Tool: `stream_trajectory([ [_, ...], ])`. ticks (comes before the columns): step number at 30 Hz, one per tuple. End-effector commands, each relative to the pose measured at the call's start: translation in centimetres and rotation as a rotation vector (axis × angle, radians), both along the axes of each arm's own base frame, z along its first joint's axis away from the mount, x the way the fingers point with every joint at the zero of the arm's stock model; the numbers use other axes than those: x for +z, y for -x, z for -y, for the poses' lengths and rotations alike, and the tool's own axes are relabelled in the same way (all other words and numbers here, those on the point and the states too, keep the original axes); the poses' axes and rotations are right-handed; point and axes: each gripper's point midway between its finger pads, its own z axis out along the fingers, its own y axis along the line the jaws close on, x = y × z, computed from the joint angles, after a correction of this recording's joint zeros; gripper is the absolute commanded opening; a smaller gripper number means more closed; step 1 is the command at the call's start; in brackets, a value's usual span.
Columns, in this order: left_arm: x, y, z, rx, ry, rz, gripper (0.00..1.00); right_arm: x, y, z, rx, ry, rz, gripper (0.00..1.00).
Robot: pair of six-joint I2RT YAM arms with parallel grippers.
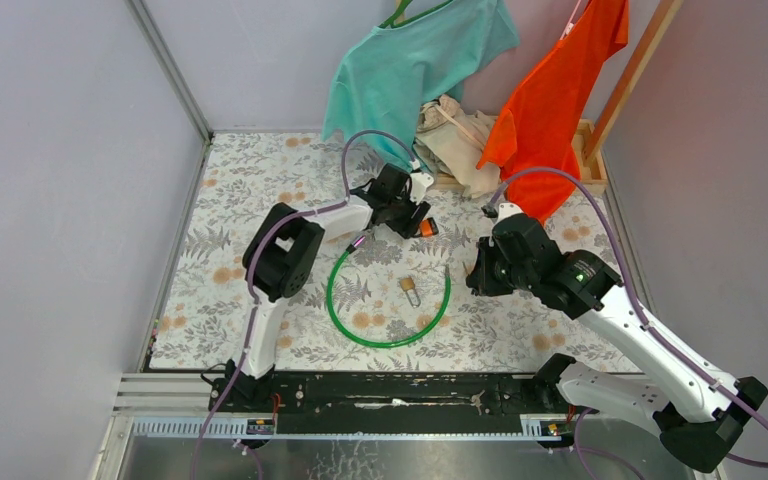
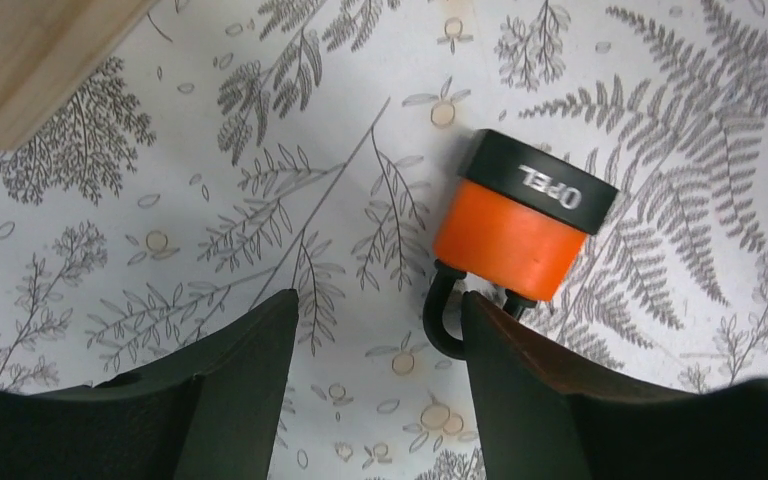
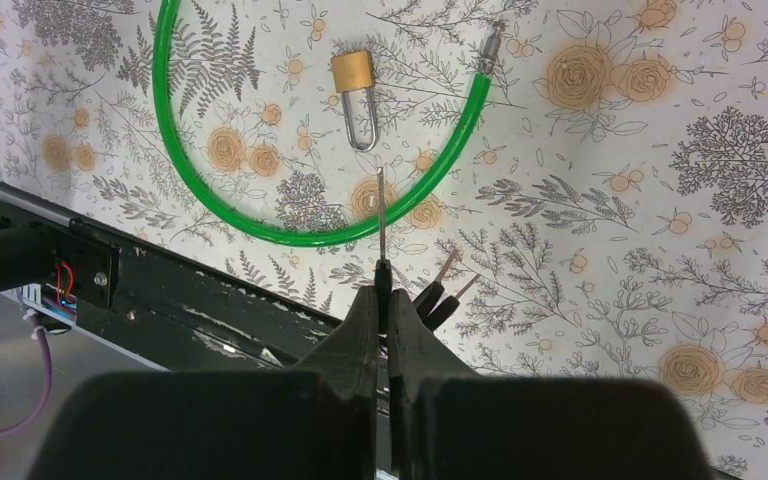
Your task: Unlock with the key
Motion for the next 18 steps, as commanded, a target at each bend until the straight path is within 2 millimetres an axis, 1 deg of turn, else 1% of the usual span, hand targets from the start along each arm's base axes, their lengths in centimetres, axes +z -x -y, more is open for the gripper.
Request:
stream_trajectory([
  [1,-0.4,1.6,-1.5,-0.03,-0.082,0.015,0.68,2.6,-0.5,-0.2,-0.007,-0.042,0.069,0.0],
  [5,-0.6,3.4,-2.9,-0.067,-0.132,0.003,0.68,2.9,-0.3,-0.1,-0.006,-0.052,0.069,0.0],
  [7,0.0,4.7,-3.4,-0.105,-0.151,0.018,0.68,3.0,-0.3,-0.2,-0.005,-0.058,0.07,0.0],
  [10,0.4,7.1,-4.2,-0.193,-0.19,0.039,0.7,3.0,-0.3,-0.4,-0.001,-0.064,0.066,0.0],
  [14,0.7,10.8,-4.9,-0.327,-0.248,0.049,0.71,3.0,-0.2,-0.7,0.008,-0.071,0.059,0.0],
  [18,0.8,13.2,-6.5,-0.397,-0.301,0.052,0.71,2.8,-0.2,-0.9,0.016,-0.077,0.053,0.0],
])
